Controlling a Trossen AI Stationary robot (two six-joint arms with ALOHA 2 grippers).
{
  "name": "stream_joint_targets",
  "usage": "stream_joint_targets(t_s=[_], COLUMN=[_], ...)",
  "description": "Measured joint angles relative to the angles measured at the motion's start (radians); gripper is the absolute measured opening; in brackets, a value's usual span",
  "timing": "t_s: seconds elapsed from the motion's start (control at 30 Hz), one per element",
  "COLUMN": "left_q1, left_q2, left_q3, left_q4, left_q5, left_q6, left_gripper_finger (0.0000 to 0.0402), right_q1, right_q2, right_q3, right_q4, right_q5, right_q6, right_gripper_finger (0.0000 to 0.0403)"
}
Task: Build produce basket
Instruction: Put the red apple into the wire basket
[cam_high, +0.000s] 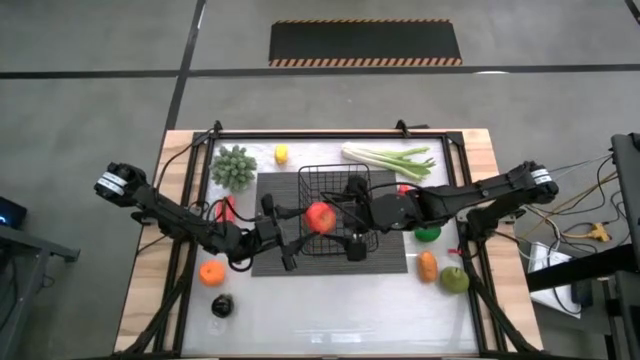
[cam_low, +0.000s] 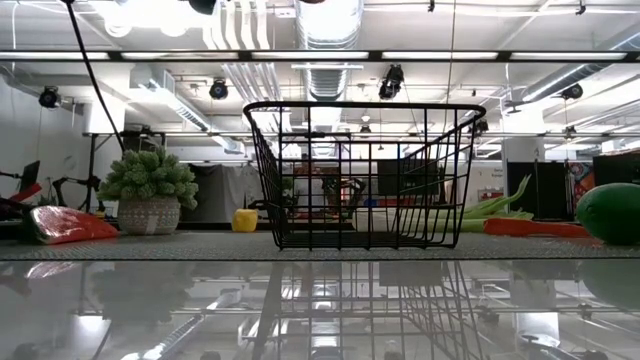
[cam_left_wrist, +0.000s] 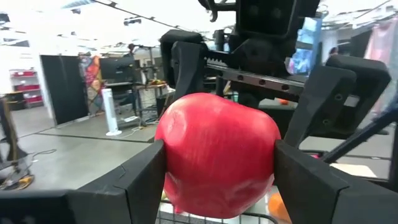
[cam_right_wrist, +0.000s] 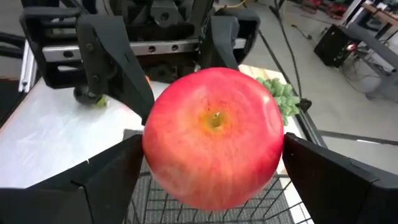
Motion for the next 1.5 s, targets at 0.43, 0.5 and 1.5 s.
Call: stream_joint_targets(t_s=[0.43, 0.5, 1.5], left_q1=[0.000, 0.000, 0.018], left_q2=[-0.002, -0.002, -0.011], left_q3=[-0.005, -0.005, -0.013], left_q4=[0.018, 0.018, 0.014], left_q5=[0.019, 0.020, -0.027], left_q6=[-0.024, -0.024, 0.047], left_gripper_finger=[0.0272, 0.0284, 0.0329], right_q1=[-0.002, -0.002, -0.014], right_q2=[0.005, 0.005, -0.067], right_q3=[0.000, 0.000, 0.000], right_q4=[0.027, 0.024, -0.149], right_q5=[-0.011, -0.011, -0.010], right_q6=[0.019, 0.024, 0.157], right_gripper_finger=[0.0299, 0.0299, 0.0305])
